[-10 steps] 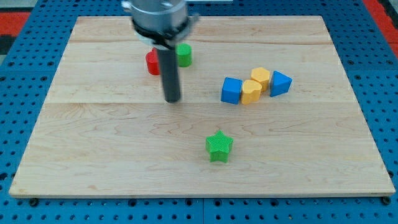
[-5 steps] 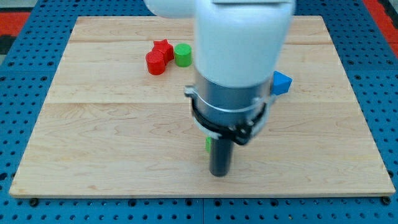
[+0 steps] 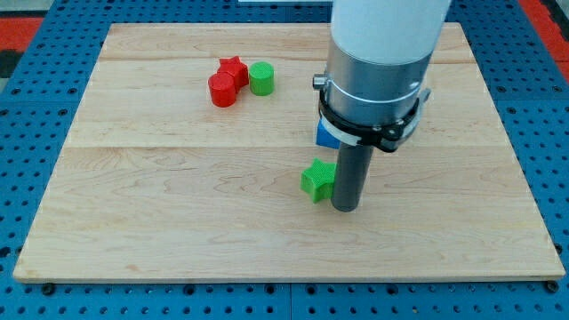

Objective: Push the green star into the red blocks

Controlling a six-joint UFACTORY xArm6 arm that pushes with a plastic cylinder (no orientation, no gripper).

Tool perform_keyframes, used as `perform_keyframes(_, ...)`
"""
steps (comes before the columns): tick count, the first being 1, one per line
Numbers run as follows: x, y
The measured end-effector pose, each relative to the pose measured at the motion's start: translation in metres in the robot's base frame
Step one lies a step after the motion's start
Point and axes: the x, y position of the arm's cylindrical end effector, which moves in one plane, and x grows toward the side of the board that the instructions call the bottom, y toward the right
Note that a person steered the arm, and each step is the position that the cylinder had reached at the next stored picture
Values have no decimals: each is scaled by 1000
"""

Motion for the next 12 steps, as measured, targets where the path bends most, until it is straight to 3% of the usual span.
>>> perform_keyframes(5,-49,-84)
perform_keyframes(7,-33,-64)
perform_keyframes(9,-55,-64)
perform_keyframes(11,-84,-101)
perform_keyframes(12,-84,-60)
